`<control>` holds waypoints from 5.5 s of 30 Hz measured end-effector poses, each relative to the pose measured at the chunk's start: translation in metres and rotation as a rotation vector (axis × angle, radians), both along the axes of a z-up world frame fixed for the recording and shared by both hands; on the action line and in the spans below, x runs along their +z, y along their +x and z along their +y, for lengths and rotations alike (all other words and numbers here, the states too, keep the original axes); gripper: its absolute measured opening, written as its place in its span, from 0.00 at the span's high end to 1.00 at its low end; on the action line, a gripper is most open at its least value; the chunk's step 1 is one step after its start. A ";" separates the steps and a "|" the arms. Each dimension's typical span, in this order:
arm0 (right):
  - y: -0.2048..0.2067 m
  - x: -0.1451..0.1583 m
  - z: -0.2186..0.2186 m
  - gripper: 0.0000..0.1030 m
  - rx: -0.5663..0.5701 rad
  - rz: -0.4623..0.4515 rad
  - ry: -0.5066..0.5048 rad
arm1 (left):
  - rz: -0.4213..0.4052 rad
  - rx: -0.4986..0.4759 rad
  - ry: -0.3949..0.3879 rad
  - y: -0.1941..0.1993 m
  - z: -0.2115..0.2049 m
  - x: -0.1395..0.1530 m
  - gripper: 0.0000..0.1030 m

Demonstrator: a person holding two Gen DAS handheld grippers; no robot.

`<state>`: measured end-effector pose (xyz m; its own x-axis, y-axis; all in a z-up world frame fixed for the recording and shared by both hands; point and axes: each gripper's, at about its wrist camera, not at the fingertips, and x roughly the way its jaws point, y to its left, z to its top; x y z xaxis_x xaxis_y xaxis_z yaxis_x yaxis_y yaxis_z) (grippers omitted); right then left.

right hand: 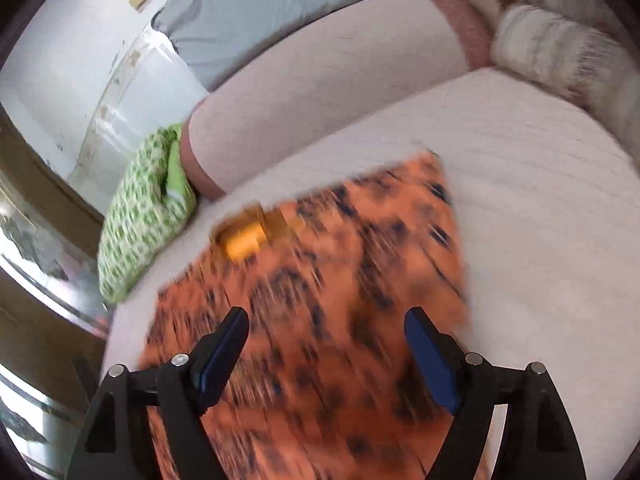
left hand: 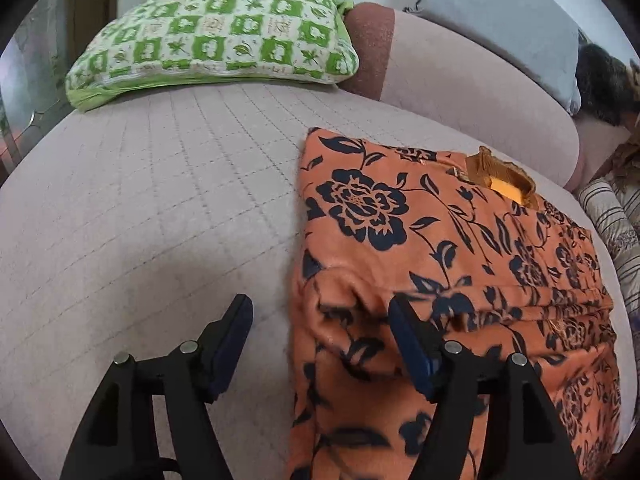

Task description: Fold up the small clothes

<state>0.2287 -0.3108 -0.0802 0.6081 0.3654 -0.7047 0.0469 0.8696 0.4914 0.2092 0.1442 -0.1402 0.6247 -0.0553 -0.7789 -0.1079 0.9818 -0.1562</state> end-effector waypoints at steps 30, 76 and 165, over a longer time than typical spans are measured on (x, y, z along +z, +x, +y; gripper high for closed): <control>-0.185 -0.060 -0.067 0.30 0.090 0.236 0.097 | 0.166 -0.005 -0.119 -0.230 -0.003 -0.004 0.29; -0.012 0.066 -0.095 0.90 0.046 -0.178 0.510 | -0.257 -0.063 -0.375 -0.075 0.024 0.154 0.91; -0.129 -0.065 -0.050 0.68 0.007 0.131 0.123 | -0.128 -0.239 0.075 -0.152 -0.070 0.049 0.29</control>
<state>0.0999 -0.3611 -0.1454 0.5111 0.4578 -0.7274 0.1113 0.8040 0.5841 0.0568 0.0744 -0.0910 0.6946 -0.1583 -0.7017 0.1441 0.9863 -0.0800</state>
